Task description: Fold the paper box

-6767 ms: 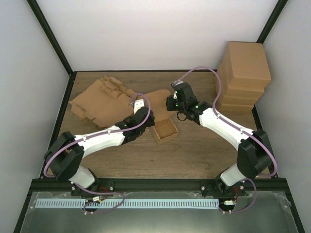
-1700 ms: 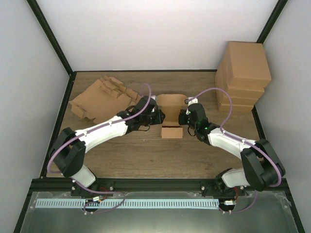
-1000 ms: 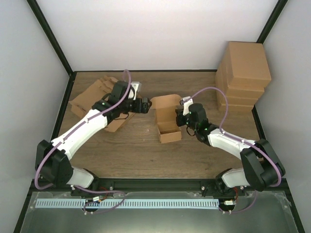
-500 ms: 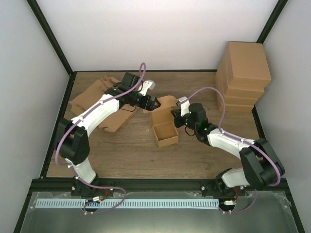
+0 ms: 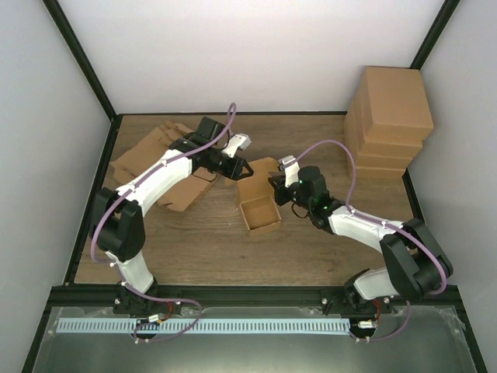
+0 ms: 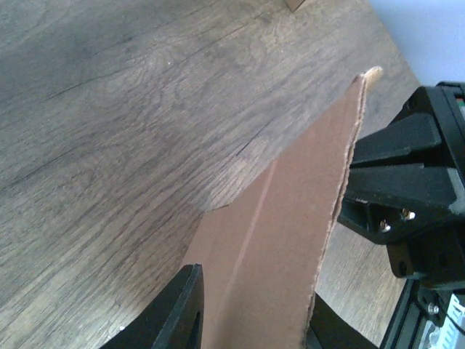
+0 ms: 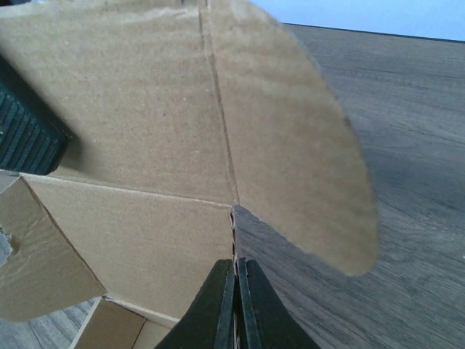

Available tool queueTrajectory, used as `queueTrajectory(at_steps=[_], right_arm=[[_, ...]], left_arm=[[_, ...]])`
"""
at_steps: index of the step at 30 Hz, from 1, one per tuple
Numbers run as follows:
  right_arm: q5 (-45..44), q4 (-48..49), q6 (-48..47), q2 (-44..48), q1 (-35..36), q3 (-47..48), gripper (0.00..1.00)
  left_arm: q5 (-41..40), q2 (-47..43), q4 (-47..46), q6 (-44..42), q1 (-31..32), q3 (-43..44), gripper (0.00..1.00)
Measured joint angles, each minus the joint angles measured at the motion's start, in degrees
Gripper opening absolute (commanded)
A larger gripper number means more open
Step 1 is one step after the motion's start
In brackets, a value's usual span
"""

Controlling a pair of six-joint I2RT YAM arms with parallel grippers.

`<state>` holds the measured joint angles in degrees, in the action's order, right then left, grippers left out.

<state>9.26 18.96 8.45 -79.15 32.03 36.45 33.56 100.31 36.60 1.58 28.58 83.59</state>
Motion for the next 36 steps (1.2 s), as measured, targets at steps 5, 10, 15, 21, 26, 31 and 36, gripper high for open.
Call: queueTrajectory(at_steps=[5,10,15,21,26,31,36], right_arm=[[1.29,1.29,-1.42,-0.92,-0.04,0.09,0.01],[3.06,1.22,-1.51,-0.94,0.39,0.2,0.01],[0.17,1.66,-0.57,-0.94,5.4,0.11,0.01],[-5.57,4.52,2.08,-0.98,9.62,-1.38,0.01],[-8.09,8.72,3.67,-1.31,11.87,-3.39,0.01],[-8.57,13.03,4.76,-1.49,12.7,-5.7,0.01],[-10.47,15.15,6.14,-2.62,13.79,-6.1,0.01]], left_arm=[[-0.63,-0.24,1.66,-0.04,0.0,-0.28,0.26],[-2.75,-3.87,1.95,0.96,0.55,-3.82,0.22],[-7.32,-8.85,2.05,1.86,3.58,-7.23,0.13],[-16.24,-12.85,2.49,2.69,7.08,-9.49,0.09],[-20.09,-14.21,3.74,2.67,7.43,-10.05,0.09],[-20.94,-15.8,3.72,2.6,7.85,-11.82,0.09],[-21.97,-16.5,2.6,2.6,7.96,-13.22,0.09]])
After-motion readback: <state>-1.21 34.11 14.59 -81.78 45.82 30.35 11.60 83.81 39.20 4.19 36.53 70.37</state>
